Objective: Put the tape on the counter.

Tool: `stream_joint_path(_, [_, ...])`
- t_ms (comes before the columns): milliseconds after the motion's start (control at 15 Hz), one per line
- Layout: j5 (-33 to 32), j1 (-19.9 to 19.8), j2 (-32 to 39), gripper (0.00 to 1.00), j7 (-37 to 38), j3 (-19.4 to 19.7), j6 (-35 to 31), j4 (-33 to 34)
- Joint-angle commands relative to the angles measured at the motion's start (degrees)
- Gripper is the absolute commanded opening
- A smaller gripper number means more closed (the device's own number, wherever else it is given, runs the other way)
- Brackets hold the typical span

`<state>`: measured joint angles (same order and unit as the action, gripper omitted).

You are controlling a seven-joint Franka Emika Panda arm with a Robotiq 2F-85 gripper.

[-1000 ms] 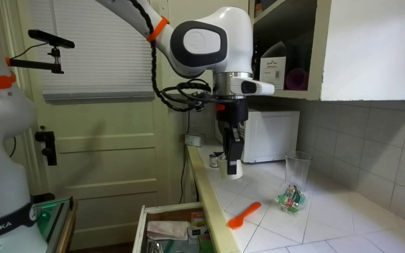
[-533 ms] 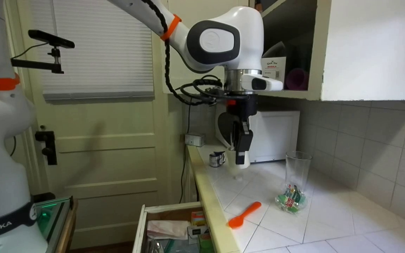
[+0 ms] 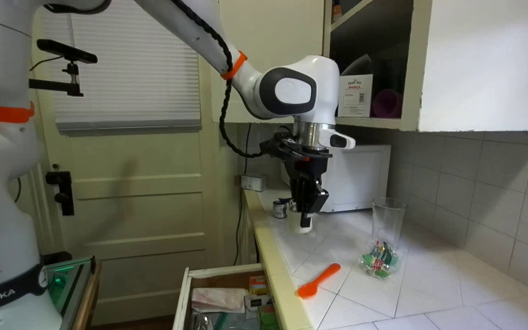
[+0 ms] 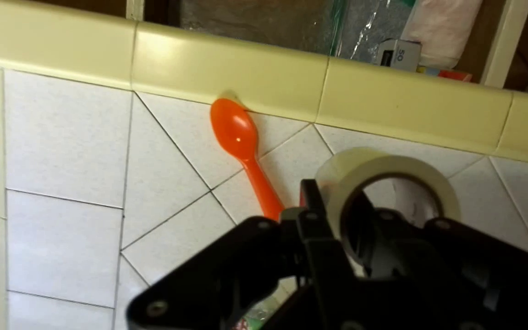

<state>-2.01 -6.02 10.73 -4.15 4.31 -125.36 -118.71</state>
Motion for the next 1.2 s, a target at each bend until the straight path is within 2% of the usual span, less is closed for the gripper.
stream_joint_path(0, [-2.7,1.4,6.8,0.04,-1.5,-0.6,2.6,7.0])
stream_joint_path(333, [-6.4,3.0,12.7,0.04,-0.9,-0.7,3.8,13.9])
stream_joint_path(600, [-7.1,2.9,16.1,0.04,-3.7,-1.3,8.3,18.3])
stream_joint_path(867, [-7.7,2.7,18.4,0.04,-6.2,-1.4,12.1,21.3])
stream_joint_path(1133, [-9.0,2.9,19.4,0.04,-7.0,-1.3,13.0,22.6])
